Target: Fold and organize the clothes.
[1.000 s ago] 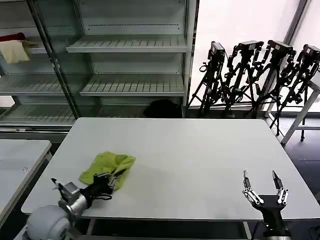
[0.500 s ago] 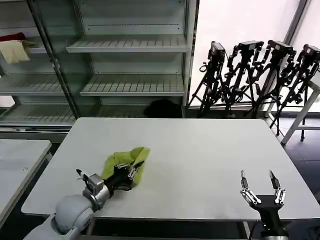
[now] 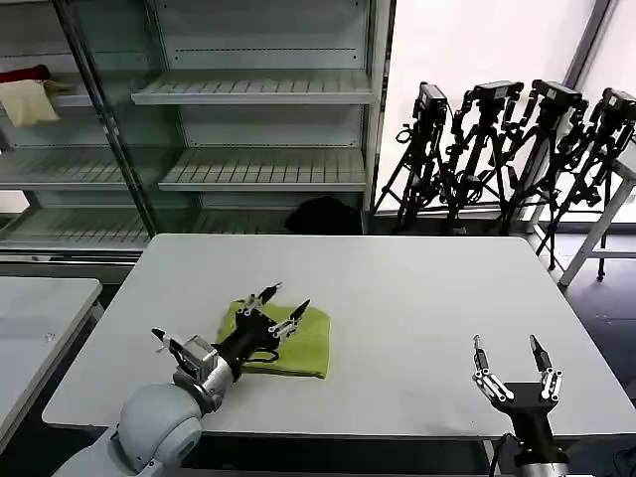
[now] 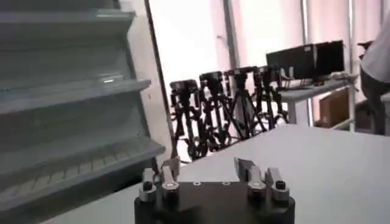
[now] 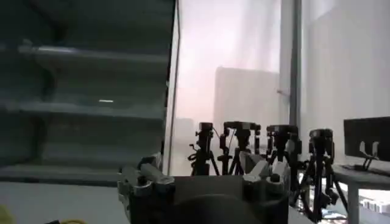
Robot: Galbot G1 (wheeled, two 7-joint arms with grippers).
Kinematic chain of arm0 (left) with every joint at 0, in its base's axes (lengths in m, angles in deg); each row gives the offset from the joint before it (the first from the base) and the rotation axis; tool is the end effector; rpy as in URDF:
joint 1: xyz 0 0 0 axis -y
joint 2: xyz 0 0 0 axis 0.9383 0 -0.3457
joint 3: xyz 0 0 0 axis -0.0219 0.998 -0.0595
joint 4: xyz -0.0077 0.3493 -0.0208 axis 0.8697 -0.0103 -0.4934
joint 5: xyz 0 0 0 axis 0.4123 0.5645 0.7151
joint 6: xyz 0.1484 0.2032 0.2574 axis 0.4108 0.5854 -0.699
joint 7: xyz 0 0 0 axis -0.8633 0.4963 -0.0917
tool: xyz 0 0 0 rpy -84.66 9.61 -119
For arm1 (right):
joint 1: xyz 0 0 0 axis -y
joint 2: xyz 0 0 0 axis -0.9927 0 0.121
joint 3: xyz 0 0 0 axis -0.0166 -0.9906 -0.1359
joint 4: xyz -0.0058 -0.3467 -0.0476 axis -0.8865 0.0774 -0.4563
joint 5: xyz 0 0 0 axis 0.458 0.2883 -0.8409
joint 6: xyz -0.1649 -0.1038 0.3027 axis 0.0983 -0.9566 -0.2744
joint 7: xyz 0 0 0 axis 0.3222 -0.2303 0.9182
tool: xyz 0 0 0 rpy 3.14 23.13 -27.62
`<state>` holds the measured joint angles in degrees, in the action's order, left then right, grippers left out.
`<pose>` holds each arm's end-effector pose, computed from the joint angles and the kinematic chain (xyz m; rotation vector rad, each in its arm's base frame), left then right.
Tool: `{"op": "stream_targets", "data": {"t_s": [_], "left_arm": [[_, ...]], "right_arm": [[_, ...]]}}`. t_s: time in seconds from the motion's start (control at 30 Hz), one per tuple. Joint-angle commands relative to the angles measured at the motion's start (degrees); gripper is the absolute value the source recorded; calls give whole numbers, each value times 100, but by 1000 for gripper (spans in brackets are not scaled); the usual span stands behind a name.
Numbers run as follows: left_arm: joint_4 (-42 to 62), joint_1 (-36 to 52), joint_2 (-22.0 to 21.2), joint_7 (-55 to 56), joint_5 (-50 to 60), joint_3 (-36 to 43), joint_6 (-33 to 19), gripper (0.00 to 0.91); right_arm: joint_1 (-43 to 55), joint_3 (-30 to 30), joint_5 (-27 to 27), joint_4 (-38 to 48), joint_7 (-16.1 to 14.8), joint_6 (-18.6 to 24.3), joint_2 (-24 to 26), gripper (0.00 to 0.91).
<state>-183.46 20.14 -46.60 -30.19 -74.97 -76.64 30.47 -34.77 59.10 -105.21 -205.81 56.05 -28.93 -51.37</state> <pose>0.2742 0.0059 -0.1873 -0.7936 -2.9248 -0.2828 0.1440 -0.0859 -0.2747 0.0720 2.9844 -0.1425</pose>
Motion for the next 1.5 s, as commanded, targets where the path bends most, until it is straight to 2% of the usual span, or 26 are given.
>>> {"op": "stream_targets", "data": {"t_s": [0.03, 0.07, 0.13, 0.17, 0.23, 0.27, 0.3, 0.37, 0.47, 0.57, 0.73, 1.03, 1.23, 1.5], "left_arm": [[-601, -1087, -5, 619, 480, -1273, 301, 907], [-643, -1625, -40, 424, 464, -1651, 287, 907], [-696, -2033, -97, 199, 431, -1926, 247, 907], [-750, -2199, -172, 101, 476, -2092, 225, 907], [-798, -2410, -259, 70, 551, -2245, 176, 907], [-882, -2483, -375, 68, 537, -2358, 187, 907], [-906, -2503, -431, 64, 523, -2391, 194, 907], [-1065, -2567, -576, 42, 551, -2479, 203, 907], [-1190, -2595, -696, 23, 613, -2471, 233, 907], [-1235, -2609, -768, 12, 702, -2428, 247, 907], [-1255, -2675, -834, 6, 718, -2457, 238, 907], [-1166, -2623, -828, -10, 741, -2414, 228, 907], [-1075, -2640, -825, 0, 729, -2447, 231, 907], [-1058, -2614, -840, -6, 718, -2430, 230, 907]], "right_arm": [[371, -96, -175, 57, -226, -357, 78, 907], [680, -237, -320, 87, -365, -675, 62, 907], [1067, -509, -484, 124, -444, -1135, 17, 907], [1402, -770, -595, 143, -471, -1518, -33, 907], [1770, -1063, -720, 158, -578, -1914, -61, 907], [2262, -1498, -896, 188, -729, -2424, -83, 907], [2475, -1677, -1030, 232, -746, -2564, -99, 907], [3081, -2233, -1306, 398, -722, -3048, -285, 907], [3713, -2817, -1525, 663, -669, -3399, -513, 907], [4334, -3488, -2022, 855, -440, -4034, -869, 907], [4557, -3822, -2306, 1207, -78, -4296, -1208, 907], [4618, -3315, -2618, 2100, 43, -4342, -1674, 907], [4553, -3050, -2600, 2493, -76, -4287, -1717, 907], [4853, -3149, -2475, 2862, -112, -4281, -1946, 907]]}}
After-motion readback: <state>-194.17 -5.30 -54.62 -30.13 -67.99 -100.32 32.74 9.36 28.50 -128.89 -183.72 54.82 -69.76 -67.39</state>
